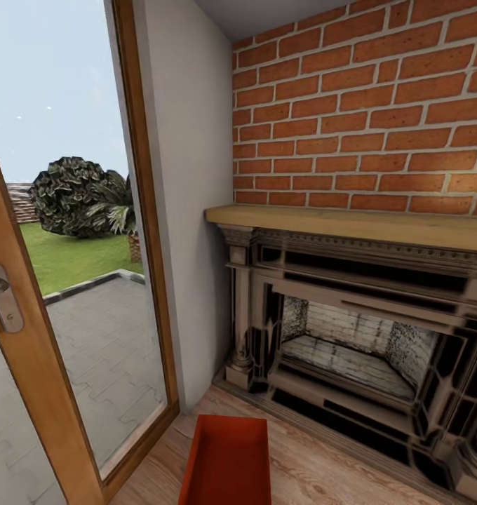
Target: Move the two storage containers from the living room to the garage. In the garage, place one container on the floor and stack the other container on top of it (either order is fine).
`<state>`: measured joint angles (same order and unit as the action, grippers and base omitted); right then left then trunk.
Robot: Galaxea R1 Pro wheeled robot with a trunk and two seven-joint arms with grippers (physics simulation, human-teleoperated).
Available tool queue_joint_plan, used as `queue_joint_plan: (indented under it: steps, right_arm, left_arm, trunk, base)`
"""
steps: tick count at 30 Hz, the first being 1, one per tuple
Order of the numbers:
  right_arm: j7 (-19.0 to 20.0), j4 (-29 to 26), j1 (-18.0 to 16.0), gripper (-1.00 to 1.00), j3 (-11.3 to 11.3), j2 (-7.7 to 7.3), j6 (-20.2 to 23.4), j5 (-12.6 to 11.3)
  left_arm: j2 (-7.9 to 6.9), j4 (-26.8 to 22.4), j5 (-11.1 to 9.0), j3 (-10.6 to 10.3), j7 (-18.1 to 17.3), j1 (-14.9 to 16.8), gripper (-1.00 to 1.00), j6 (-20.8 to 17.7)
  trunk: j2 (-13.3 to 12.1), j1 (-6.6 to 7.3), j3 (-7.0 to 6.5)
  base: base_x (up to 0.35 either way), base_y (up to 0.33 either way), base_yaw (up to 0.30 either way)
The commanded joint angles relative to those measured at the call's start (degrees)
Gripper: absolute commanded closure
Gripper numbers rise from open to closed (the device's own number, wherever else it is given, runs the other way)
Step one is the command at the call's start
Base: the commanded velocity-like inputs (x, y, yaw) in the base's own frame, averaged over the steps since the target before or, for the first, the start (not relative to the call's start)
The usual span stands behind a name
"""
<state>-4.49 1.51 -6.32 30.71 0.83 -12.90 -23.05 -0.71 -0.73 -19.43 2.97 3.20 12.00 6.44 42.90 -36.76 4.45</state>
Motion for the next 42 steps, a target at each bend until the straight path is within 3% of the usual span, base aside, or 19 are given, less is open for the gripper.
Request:
queue_joint_plan:
  steps: [1, 15, 42]
  right_arm:
    - [-0.09, 0.16, -0.08, -1.00, 0.49, 0.04, -0.29, -0.42]
    - [-0.67, 0.24, -0.05, -1.00, 0.50, 0.07, 0.69, -0.42]
    - [-0.34, 0.25, -0.04, -1.00, 0.50, -0.32, 2.48, -0.42]
  left_arm:
    - [0.01, 0.03, 0.00, 0.28, 0.05, 0.04, -1.00, 0.16]
    - [0.01, 0.03, 0.00, 0.28, 0.07, 0.04, -1.00, 0.16]
    - [0.01, 0.03, 0.00, 0.28, 0.07, 0.04, -1.00, 0.16]
  trunk:
    - [0.07, -0.01, 0.10]
    - [0.07, -0.01, 0.22]
    - [0.07, -0.01, 2.63]
  base:
    - [0.000, 0.000, 0.000]
    - [0.000, 0.000, 0.000]
    - [0.000, 0.000, 0.000]
